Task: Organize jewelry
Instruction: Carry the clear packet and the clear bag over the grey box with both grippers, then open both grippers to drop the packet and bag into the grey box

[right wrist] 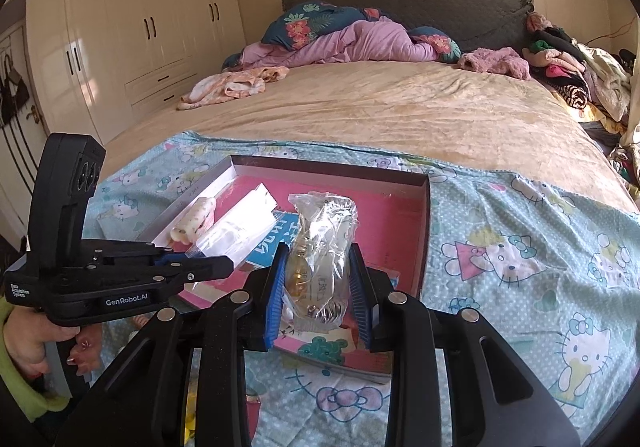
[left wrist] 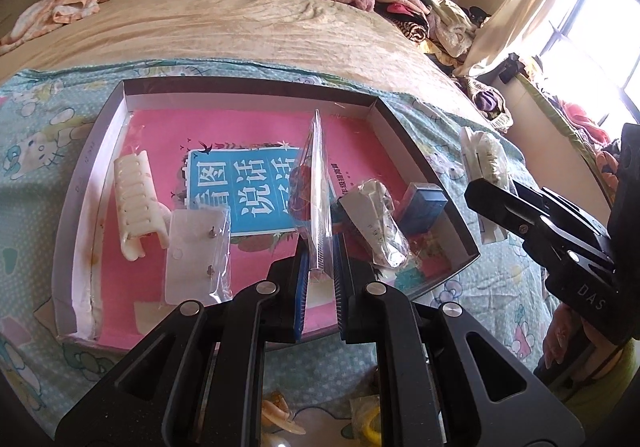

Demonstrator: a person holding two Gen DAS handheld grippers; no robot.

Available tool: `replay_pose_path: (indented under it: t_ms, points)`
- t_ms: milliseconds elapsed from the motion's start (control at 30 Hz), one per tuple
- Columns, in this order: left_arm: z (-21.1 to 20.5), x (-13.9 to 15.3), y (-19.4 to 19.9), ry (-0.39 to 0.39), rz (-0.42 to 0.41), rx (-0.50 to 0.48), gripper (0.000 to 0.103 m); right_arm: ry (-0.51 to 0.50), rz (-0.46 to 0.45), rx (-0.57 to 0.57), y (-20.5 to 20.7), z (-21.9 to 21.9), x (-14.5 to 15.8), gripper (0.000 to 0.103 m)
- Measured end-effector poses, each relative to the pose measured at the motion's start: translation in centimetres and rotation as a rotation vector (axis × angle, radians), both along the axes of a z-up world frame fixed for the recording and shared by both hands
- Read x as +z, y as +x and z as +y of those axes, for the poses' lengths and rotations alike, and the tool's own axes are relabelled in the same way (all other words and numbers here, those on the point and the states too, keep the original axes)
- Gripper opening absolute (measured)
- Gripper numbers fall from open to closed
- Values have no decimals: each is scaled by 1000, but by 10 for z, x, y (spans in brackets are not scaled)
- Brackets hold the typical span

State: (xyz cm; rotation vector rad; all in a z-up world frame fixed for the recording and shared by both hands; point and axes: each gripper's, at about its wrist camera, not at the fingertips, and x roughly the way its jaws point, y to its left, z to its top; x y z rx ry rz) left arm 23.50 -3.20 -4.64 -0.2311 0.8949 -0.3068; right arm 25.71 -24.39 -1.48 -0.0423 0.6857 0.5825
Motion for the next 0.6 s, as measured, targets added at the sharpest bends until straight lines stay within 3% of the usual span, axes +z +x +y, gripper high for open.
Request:
replay_pose_path:
  t_ms: [600]
  points:
    - [-3,-14,11,16,37,0,6,-54,36,-4,17,13,-27,28]
